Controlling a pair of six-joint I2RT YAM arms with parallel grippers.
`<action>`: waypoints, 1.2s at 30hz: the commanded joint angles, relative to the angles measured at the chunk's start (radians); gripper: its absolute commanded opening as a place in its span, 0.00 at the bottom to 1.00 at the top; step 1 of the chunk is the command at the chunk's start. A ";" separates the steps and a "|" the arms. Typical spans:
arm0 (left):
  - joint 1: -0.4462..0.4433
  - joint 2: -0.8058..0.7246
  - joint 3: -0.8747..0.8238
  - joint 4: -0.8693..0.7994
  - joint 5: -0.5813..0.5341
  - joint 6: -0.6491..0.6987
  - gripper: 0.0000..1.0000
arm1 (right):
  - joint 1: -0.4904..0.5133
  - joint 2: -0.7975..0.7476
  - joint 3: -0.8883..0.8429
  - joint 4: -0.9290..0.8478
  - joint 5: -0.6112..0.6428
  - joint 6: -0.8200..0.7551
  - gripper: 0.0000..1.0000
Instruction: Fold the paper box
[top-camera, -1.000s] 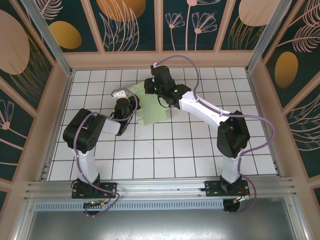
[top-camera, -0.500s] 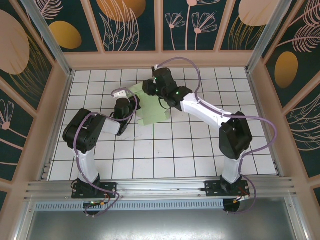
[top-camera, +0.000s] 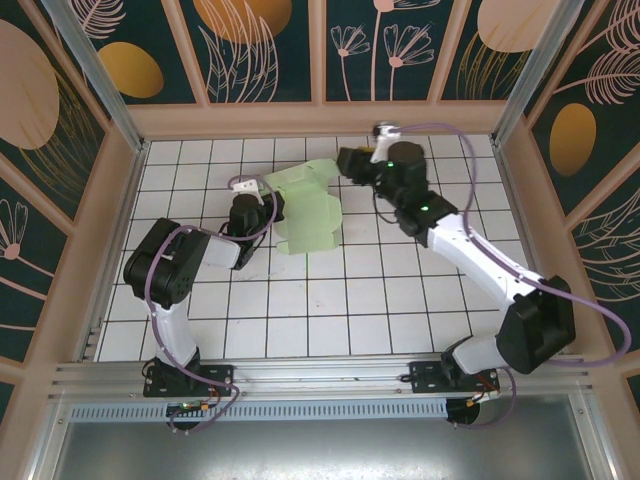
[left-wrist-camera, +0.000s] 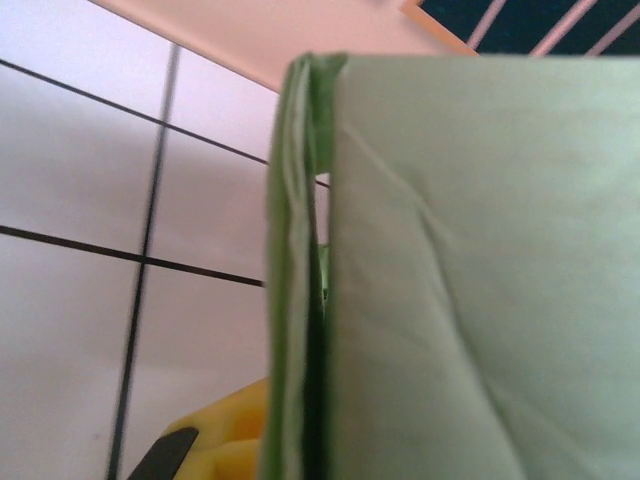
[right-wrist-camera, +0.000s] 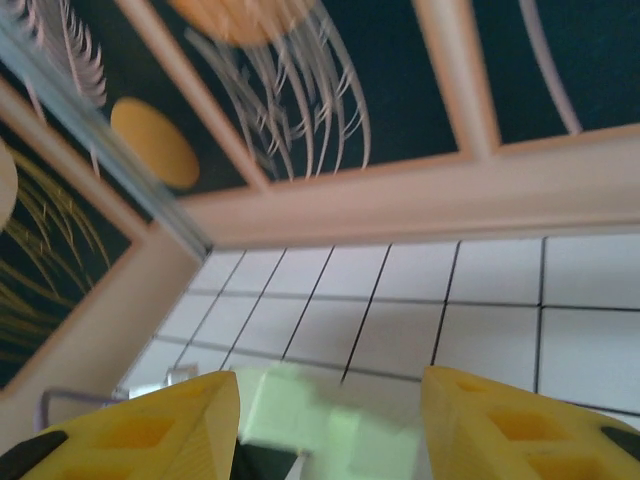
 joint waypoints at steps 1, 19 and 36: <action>0.000 -0.046 0.033 0.010 0.130 0.074 0.00 | -0.071 -0.003 -0.031 0.045 -0.138 0.033 0.51; 0.000 -0.052 0.139 -0.174 0.179 0.012 0.00 | -0.018 0.167 0.081 -0.161 -0.359 -0.240 0.38; 0.000 -0.047 0.177 -0.213 0.258 0.011 0.00 | 0.059 0.262 0.178 -0.251 -0.159 -0.411 0.35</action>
